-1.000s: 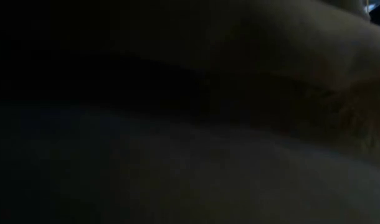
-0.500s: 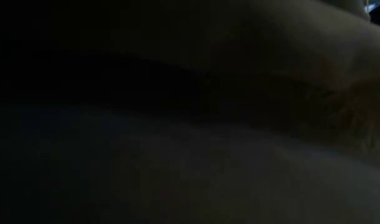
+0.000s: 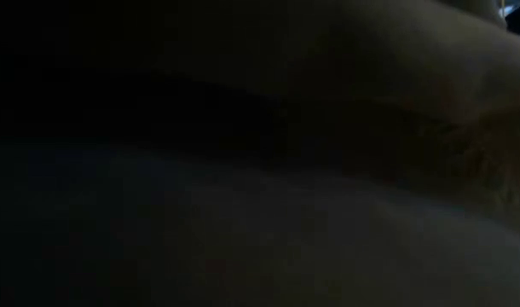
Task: Sort clothes
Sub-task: Put the pink polo into the white laundry bin, then put the blue shorts into the white laundry bin
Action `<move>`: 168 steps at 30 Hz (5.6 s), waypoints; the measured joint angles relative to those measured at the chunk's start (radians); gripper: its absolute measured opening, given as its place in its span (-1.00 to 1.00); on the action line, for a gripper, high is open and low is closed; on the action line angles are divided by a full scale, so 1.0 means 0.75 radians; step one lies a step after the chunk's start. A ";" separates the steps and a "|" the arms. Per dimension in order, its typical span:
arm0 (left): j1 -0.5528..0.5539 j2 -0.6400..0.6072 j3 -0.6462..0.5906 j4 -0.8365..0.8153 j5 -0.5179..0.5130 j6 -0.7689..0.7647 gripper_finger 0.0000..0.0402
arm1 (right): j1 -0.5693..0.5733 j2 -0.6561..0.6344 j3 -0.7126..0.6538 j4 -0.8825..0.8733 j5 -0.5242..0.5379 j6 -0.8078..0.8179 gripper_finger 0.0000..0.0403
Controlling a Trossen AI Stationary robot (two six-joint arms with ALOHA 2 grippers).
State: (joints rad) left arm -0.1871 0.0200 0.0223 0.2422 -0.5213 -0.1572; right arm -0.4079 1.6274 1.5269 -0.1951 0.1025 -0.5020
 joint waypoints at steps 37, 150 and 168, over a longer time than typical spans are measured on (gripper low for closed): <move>0.000 0.001 0.000 -0.031 0.001 0.003 -0.98 | 0.030 -0.066 0.236 -0.578 -0.104 0.204 0.18; -0.099 0.000 0.000 -0.237 0.059 -0.200 -0.98 | 0.247 -0.060 0.550 -0.578 0.473 0.241 -0.94; -0.100 0.001 0.000 -0.277 0.063 -0.224 -0.98 | 0.138 0.197 0.254 -0.585 0.302 0.531 -0.89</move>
State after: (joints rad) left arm -0.2623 0.0208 0.0223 0.0345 -0.4740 -0.3251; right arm -0.3048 1.7752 1.7176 -0.6342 0.3294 -0.1034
